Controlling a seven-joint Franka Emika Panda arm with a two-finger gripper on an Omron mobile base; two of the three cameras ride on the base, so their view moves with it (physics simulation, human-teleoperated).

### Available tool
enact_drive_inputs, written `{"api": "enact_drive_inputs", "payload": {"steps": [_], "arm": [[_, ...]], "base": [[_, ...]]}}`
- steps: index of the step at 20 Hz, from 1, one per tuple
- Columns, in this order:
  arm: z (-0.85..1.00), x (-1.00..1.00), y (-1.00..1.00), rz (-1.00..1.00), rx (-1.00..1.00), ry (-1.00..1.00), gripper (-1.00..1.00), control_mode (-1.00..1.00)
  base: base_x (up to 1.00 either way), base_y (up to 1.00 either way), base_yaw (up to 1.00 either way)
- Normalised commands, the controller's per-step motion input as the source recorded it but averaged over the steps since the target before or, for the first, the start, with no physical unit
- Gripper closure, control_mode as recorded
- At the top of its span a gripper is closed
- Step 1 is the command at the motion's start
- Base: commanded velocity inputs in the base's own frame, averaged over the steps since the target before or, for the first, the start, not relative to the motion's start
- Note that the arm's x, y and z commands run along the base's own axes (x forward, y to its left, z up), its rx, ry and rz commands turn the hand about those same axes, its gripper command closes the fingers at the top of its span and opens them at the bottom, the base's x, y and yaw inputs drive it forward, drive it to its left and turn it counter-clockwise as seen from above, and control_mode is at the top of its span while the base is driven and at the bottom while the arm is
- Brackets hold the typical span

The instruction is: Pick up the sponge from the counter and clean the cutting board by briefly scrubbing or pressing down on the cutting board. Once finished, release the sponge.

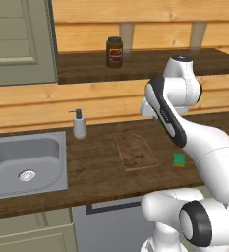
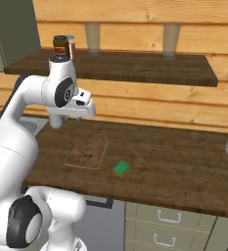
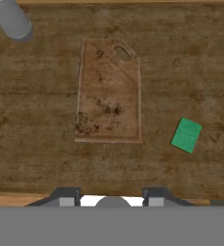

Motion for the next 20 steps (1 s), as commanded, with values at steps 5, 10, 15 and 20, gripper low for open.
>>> {"api": "enact_drive_inputs", "payload": {"steps": [5,10,15,20], "arm": [[-0.15,-0.03,-0.34,-0.01,0.03,0.0,-1.0,-1.0],[-0.79,0.0,-0.99,-0.28,0.2,0.12,-1.0,-1.0],[-0.98,0.24,-0.71,-0.16,0.05,0.02,-1.0,-1.0],[-0.85,0.55,-0.15,0.0,-0.1,0.0,-1.0,-1.0]], "base": [[0.0,0.0,0.0],[0.0,0.0,0.0],[0.0,0.0,0.0],[0.0,0.0,0.0]]}}
